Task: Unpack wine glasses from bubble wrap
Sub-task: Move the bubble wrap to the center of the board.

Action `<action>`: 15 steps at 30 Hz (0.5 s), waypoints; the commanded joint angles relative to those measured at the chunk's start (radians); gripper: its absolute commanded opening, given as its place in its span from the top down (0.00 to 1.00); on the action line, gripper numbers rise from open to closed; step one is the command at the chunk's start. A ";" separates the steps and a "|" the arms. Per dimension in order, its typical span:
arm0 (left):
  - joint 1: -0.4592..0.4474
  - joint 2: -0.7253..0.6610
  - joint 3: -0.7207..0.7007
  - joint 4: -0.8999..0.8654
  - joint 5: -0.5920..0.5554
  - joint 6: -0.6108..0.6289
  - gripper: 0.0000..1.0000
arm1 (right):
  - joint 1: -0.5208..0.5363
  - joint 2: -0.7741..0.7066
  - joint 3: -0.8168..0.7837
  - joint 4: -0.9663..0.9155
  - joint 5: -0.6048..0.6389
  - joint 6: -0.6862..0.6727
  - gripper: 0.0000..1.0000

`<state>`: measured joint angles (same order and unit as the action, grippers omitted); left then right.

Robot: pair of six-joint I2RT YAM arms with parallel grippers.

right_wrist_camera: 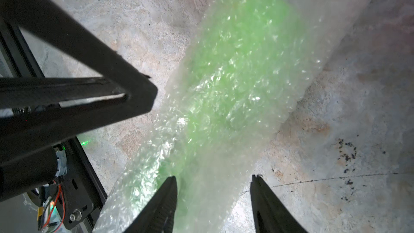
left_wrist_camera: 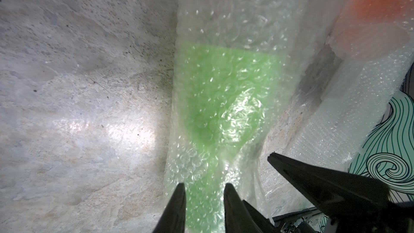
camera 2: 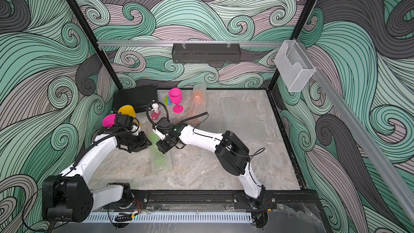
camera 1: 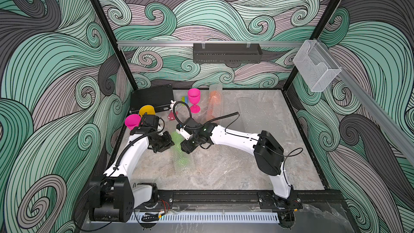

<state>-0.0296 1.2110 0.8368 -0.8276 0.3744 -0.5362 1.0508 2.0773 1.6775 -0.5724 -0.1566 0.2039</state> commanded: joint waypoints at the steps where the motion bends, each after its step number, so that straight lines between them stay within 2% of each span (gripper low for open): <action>1: 0.008 -0.016 0.033 -0.004 0.020 -0.012 0.71 | 0.004 0.015 0.036 -0.031 0.034 -0.005 0.55; 9: 0.008 -0.016 0.029 0.009 0.059 -0.012 0.71 | 0.002 -0.003 0.013 -0.029 0.047 0.001 0.86; 12: 0.008 -0.015 0.024 0.023 0.087 -0.013 0.71 | -0.002 -0.014 0.000 -0.020 0.042 0.004 0.93; 15: 0.008 -0.016 0.019 0.034 0.109 -0.012 0.70 | -0.009 -0.035 -0.016 -0.016 0.045 0.010 0.97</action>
<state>-0.0292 1.2110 0.8368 -0.8089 0.4416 -0.5373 1.0489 2.0758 1.6810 -0.5842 -0.1276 0.2115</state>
